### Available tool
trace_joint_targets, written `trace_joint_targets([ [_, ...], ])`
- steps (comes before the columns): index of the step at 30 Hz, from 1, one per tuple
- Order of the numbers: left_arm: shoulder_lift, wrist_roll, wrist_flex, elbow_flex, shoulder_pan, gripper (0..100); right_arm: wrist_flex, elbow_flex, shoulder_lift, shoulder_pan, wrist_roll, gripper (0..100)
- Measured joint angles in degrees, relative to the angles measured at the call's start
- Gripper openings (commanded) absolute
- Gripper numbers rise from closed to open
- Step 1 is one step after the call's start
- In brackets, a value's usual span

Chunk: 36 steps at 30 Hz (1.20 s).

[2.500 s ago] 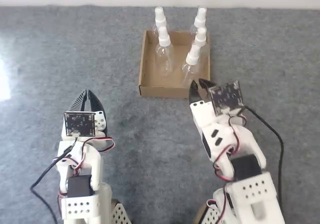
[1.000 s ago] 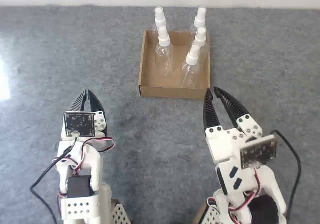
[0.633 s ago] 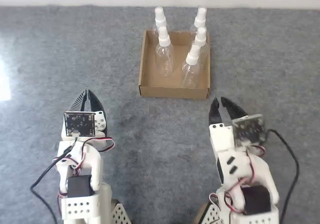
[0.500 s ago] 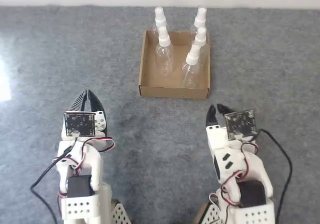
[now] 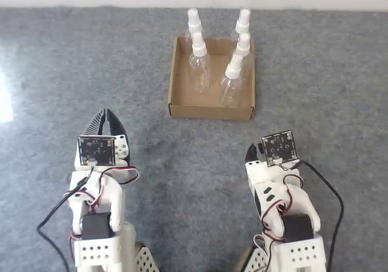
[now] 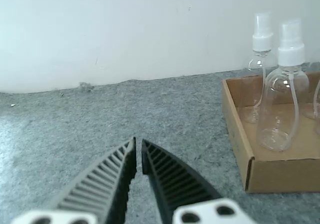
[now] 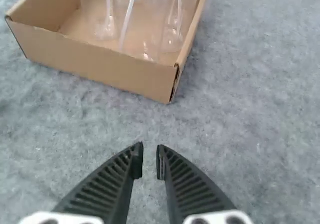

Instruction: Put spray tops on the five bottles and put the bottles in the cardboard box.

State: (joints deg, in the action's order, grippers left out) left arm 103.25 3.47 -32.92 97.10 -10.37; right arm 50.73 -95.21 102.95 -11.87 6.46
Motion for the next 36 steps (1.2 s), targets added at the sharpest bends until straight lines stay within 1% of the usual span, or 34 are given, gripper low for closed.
trace_joint_targets([
  [2,0.0,0.0,0.0,0.0,0.3,2,0.0,0.0,0.0,-0.2,0.0,2.8],
  [6,0.0,0.2,-1.2,0.0,3.0,2,0.8,0.0,0.0,-0.2,0.0,2.8],
  [11,0.0,1.6,-1.8,0.0,3.6,2,9.4,0.0,0.0,-0.2,0.0,2.8],
  [15,0.0,1.8,-2.2,0.0,4.0,2,14.4,0.0,0.0,-0.2,0.0,2.8],
  [20,0.0,1.8,-4.4,0.0,8.1,2,22.2,0.0,0.0,-0.2,0.0,2.8],
  [25,0.0,1.8,-7.4,0.0,9.2,2,23.6,0.0,0.0,1.7,0.0,2.8],
  [28,0.0,1.8,-11.2,0.0,9.1,2,23.6,0.0,0.0,4.4,0.1,2.8],
  [31,0.0,1.8,-17.5,0.0,9.1,2,23.7,0.0,0.0,7.3,0.1,2.8],
  [36,0.0,1.8,-28.6,0.0,9.2,2,23.7,0.0,0.0,7.6,0.1,2.8],
])
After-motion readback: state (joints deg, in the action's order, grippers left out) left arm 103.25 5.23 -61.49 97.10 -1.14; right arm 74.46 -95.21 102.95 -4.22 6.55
